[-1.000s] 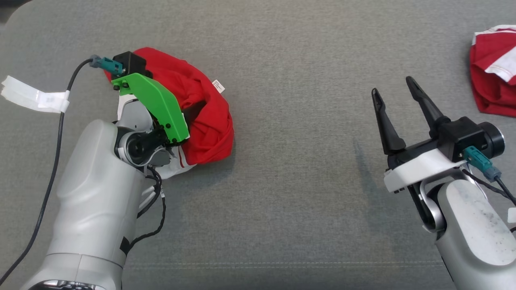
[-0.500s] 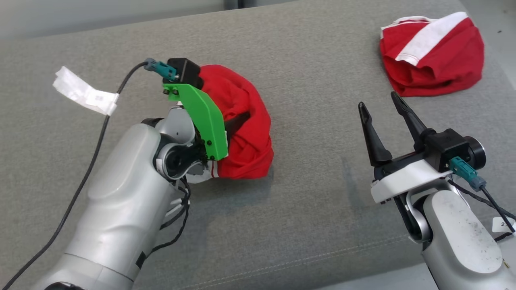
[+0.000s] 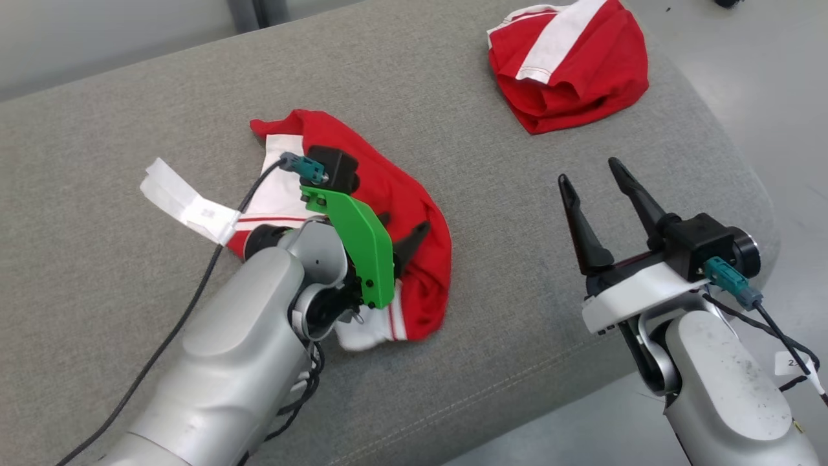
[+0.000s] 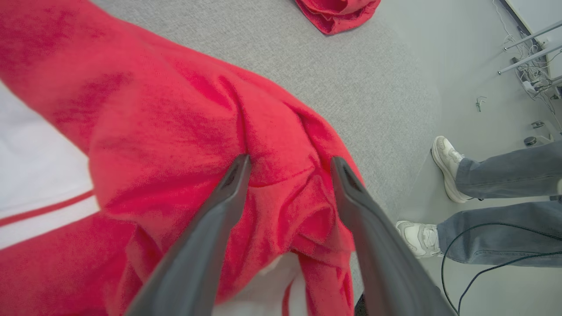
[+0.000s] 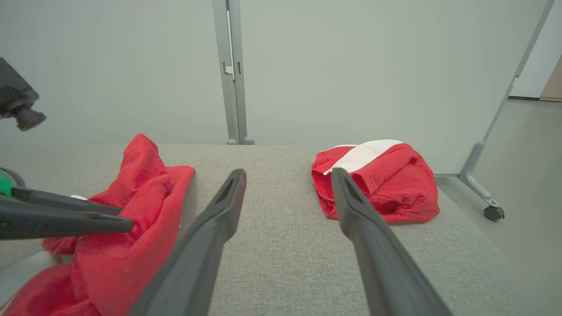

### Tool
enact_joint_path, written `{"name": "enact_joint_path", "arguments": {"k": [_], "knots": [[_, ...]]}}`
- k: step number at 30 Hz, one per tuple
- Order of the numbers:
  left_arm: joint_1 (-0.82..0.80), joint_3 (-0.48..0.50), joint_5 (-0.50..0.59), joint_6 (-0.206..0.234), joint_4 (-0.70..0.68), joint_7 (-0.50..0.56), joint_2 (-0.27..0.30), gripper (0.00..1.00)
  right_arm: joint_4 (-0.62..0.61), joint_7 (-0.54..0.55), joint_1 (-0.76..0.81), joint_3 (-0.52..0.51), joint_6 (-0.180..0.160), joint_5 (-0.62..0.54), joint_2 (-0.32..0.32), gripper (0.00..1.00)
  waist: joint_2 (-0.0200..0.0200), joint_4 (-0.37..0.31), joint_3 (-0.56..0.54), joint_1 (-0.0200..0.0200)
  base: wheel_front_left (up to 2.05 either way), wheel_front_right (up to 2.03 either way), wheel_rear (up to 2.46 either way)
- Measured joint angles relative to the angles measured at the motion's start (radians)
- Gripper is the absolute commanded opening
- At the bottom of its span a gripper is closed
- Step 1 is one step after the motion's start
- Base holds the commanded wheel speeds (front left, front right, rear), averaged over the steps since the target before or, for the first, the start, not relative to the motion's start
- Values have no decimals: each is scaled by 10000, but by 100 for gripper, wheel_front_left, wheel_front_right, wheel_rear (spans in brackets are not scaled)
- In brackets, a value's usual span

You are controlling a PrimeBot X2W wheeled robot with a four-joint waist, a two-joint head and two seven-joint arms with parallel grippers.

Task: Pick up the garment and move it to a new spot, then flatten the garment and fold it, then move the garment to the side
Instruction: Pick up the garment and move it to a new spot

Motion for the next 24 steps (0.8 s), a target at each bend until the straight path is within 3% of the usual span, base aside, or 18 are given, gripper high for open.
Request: {"name": "enact_joint_path", "arguments": {"k": [8, 17, 24], "knots": [[149, -1137, -140, 119, -765, -1066, 0, 100, 115, -2, 4, -385, -90, 10, -259, 100, 0, -78, 123, 0, 0, 0, 0], [280, -1149, 211, 583, -857, -2452, 19, 100, 10, -13, 471, -1237, -491, 65, -686, 100, 0, 777, -111, 0, 0, 0, 0], [1991, -861, 477, 1147, -309, -3108, 107, 100, -144, -15, 1450, -1820, -717, 151, -882, 100, 0, 1495, -518, 0, 0, 0, 0]]}}
